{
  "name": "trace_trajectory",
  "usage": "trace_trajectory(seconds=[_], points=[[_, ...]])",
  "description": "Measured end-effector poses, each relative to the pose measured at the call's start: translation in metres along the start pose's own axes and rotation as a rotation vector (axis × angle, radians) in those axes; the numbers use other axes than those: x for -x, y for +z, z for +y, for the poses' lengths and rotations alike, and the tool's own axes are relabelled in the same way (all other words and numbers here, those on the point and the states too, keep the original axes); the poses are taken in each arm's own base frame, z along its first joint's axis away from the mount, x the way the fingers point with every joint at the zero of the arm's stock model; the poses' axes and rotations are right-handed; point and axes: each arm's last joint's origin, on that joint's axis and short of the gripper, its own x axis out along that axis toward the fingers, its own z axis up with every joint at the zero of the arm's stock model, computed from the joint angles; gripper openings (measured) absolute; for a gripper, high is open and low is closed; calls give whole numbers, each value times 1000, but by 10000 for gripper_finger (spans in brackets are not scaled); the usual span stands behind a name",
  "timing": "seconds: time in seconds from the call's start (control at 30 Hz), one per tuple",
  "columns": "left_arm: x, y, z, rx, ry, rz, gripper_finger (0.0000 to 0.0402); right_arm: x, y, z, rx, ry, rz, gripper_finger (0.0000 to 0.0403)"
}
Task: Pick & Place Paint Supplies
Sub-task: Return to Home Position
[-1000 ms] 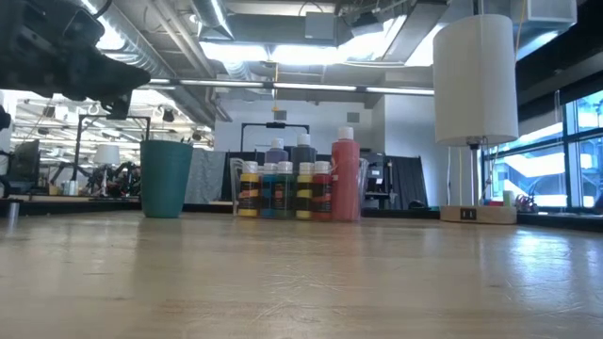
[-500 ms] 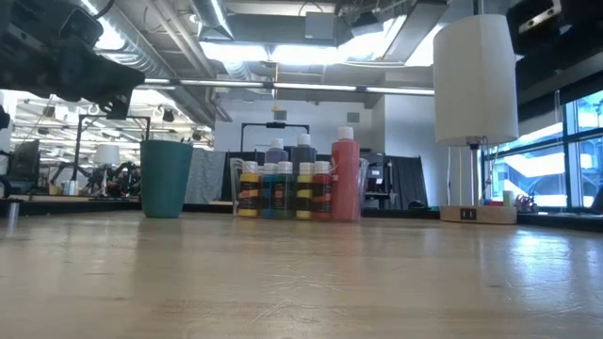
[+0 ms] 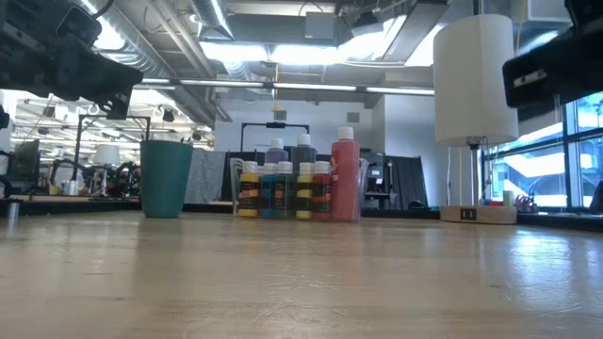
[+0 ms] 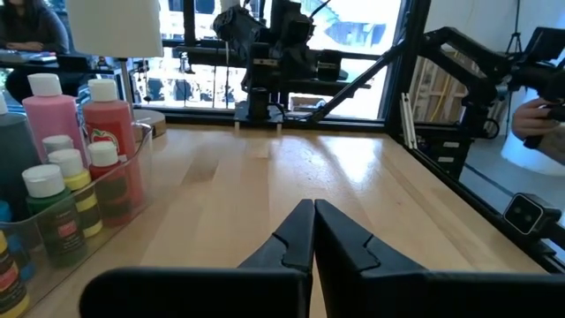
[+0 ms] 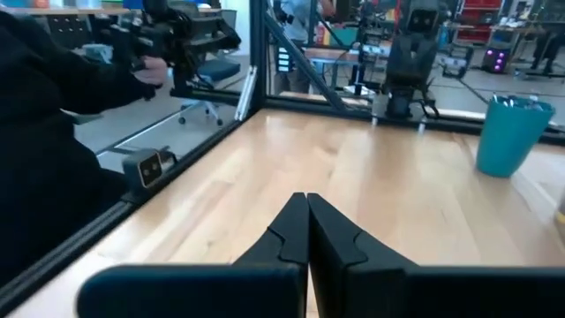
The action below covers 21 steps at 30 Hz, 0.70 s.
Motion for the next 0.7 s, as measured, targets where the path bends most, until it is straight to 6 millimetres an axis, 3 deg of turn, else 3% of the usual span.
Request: trace_trajectory(seconds=[0.47, 0.7], points=[[0, 0, 0, 1, 2, 0, 3, 8, -8, -13, 39, -148, 21, 1], [0, 0, 0, 8, 2, 0, 4, 16, -8, -16, 44, -139, 12, 1]])
